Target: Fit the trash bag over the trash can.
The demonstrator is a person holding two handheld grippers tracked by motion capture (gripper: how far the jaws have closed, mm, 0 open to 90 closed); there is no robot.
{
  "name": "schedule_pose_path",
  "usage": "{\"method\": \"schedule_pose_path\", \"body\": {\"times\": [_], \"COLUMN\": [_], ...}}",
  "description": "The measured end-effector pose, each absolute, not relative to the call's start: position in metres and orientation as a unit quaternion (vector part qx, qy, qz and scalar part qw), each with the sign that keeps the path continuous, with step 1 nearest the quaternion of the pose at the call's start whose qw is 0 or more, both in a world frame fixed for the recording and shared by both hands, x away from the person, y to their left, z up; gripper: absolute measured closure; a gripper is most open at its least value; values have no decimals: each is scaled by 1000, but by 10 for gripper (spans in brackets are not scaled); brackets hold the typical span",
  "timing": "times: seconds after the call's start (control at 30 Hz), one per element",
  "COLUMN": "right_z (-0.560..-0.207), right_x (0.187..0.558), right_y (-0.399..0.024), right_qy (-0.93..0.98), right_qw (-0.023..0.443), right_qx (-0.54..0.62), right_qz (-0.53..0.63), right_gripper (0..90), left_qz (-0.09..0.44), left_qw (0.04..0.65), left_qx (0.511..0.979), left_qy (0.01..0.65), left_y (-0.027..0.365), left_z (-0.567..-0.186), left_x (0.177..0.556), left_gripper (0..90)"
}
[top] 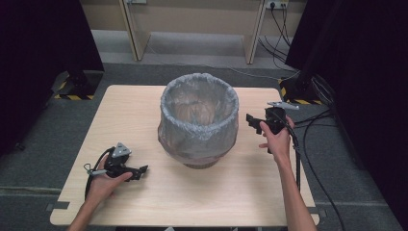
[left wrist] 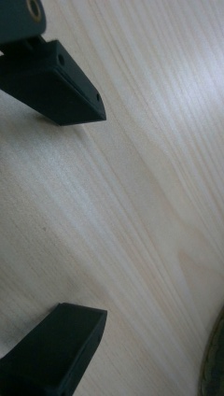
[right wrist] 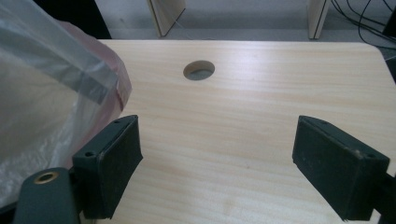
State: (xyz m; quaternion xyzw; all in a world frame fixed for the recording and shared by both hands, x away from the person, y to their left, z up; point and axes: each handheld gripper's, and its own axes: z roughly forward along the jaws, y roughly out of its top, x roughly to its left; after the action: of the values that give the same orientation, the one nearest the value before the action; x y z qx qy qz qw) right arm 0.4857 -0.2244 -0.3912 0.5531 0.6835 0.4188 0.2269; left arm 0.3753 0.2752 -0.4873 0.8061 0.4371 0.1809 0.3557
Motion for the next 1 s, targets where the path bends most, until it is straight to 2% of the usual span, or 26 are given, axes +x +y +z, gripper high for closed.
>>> {"method": "schedule_pose_path", "body": {"times": [0.47, 1.0], "right_z": [-433, -451], "right_x": [484, 475], "right_y": [-218, -215], "right_qy": [696, 713], "right_qw": [200, 200], "right_qx": [563, 560], "right_qz": [397, 372], "right_gripper": [161, 161], "left_qz": [181, 181], "left_qw": [355, 356], "left_qx": [806, 806], "left_qy": [437, 437], "left_y": [275, 275], "left_z": [-487, -487], "left_x": [375, 376], "left_gripper": [48, 47]}}
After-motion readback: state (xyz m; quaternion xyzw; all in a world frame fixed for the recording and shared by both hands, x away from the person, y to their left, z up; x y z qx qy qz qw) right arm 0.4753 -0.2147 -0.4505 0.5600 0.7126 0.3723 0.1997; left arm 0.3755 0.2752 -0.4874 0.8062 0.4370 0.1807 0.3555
